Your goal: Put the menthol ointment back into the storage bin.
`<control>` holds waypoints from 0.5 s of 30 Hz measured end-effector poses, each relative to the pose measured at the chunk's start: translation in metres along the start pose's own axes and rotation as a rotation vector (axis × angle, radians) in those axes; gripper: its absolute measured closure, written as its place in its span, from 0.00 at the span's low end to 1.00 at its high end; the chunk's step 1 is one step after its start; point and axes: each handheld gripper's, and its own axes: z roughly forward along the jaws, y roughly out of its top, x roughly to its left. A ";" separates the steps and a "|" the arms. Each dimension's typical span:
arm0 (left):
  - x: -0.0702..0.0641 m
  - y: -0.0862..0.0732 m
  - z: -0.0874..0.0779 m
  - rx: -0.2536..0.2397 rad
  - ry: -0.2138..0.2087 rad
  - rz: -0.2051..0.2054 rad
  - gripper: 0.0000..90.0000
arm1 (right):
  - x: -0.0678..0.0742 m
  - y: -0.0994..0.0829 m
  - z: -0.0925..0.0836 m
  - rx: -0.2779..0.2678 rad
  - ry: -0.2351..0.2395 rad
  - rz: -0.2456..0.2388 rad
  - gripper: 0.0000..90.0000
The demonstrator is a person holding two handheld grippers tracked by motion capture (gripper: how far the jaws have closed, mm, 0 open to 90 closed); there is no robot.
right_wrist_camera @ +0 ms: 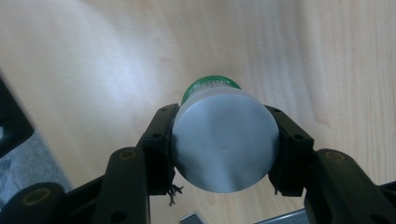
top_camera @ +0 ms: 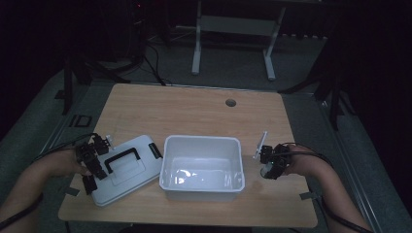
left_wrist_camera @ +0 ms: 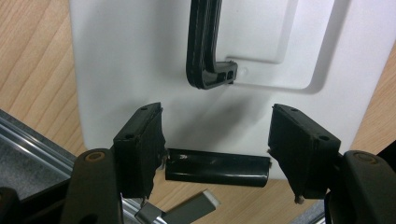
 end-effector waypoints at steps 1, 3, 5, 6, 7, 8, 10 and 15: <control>0.000 0.000 0.000 0.000 -0.004 -0.003 0.39 | 0.003 0.000 -0.002 0.002 0.004 -0.011 0.56; 0.000 -0.001 0.001 0.007 -0.006 0.001 0.39 | 0.009 0.002 -0.008 0.013 0.002 -0.027 0.56; 0.000 -0.001 0.002 0.015 -0.004 0.002 0.39 | 0.018 0.005 -0.018 0.018 0.003 -0.047 0.56; -0.001 -0.001 0.002 0.011 -0.001 0.003 0.39 | 0.018 0.005 -0.018 0.018 0.003 -0.047 0.56; -0.001 -0.001 0.001 0.007 0.007 0.000 0.39 | 0.022 0.008 -0.026 -0.002 -0.014 -0.033 0.56; 0.000 -0.002 0.000 -0.003 -0.002 -0.005 0.39 | 0.024 0.009 -0.029 -0.010 -0.019 -0.038 0.56; 0.000 -0.003 0.000 0.000 0.001 -0.001 0.39 | 0.029 0.011 -0.037 -0.026 -0.013 -0.056 0.56; 0.000 -0.006 0.002 0.018 0.004 -0.005 0.39 | 0.036 0.016 -0.054 -0.009 -0.012 -0.092 0.56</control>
